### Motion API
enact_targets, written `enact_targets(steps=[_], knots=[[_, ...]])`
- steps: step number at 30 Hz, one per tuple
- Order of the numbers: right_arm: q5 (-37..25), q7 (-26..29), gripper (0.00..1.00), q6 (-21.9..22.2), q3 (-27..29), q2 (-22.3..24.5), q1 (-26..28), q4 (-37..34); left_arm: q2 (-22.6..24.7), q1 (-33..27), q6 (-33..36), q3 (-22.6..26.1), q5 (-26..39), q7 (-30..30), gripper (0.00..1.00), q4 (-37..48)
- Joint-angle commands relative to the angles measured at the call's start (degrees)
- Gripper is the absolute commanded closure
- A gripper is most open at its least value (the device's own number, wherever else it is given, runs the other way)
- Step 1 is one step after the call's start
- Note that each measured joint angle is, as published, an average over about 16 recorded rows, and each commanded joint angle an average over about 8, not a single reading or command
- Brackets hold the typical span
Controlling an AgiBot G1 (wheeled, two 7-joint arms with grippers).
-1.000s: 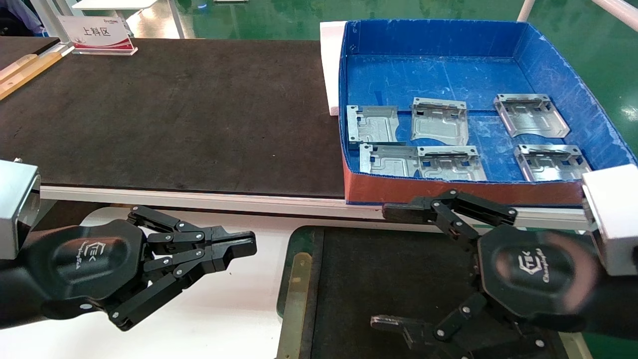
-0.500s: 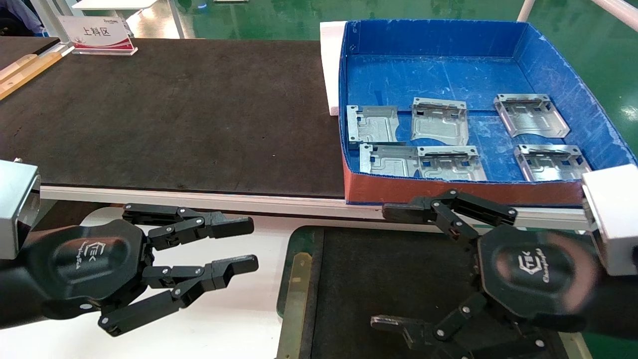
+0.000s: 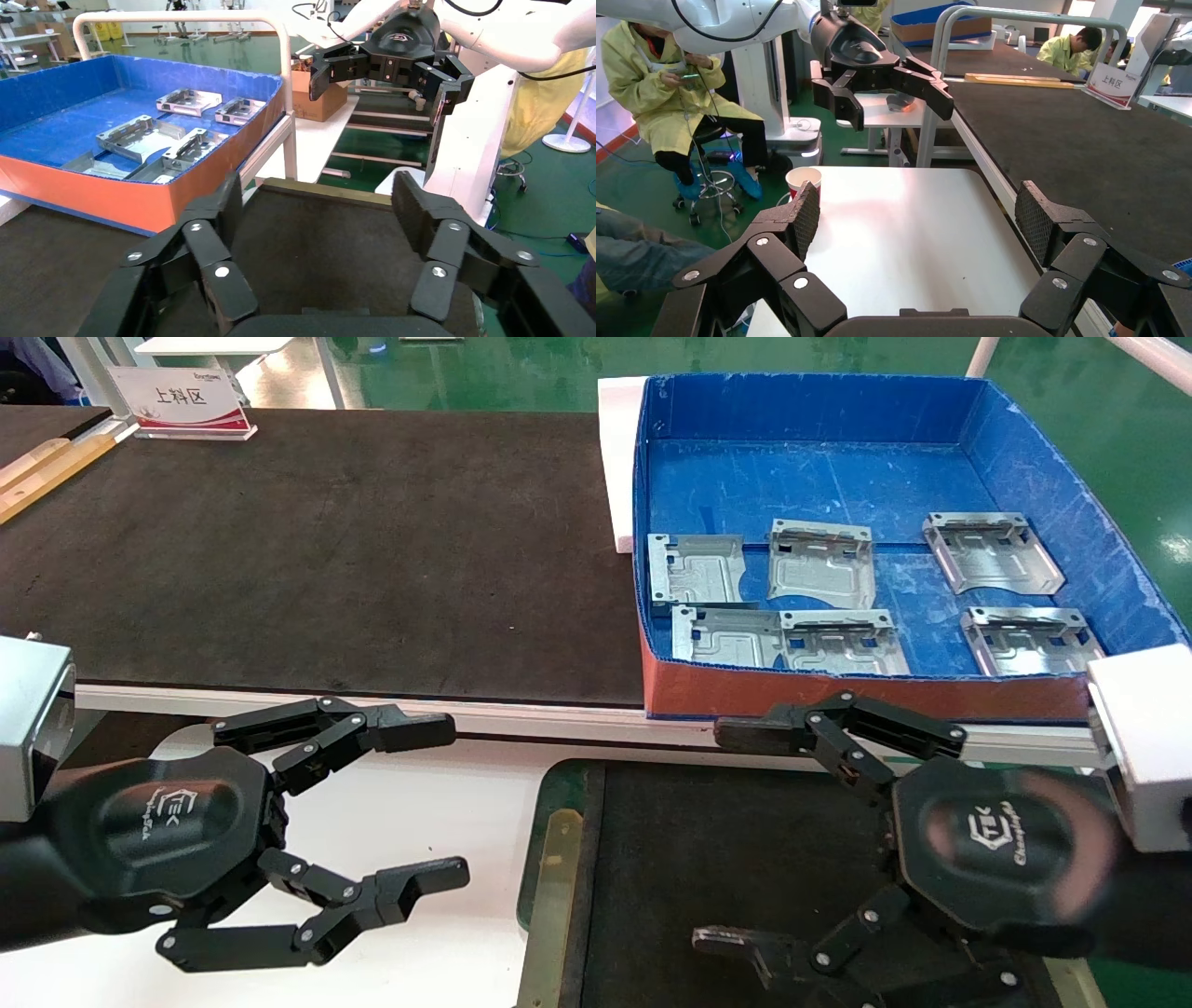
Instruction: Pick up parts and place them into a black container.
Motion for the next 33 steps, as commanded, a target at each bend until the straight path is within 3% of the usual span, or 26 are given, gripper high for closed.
enact_targets(steps=[1,21,33], knots=[[0.0,0.0,0.0,0.0,0.0,0.0,0.0,0.0,0.0,0.0,0.0,0.0,0.0,0.0,0.0,0.0],[-0.6,-0.7,0.0,0.5,-0.1,-0.5,0.5,-1.3,0.0,0.0,0.0,0.0,0.0,0.0,0.0,0.0],[-5.9,-3.6,0.0,3.1,-1.1,-3.7,7.6,-12.2,0.0,0.0,0.0,0.0,0.0,0.0,0.0,0.0]])
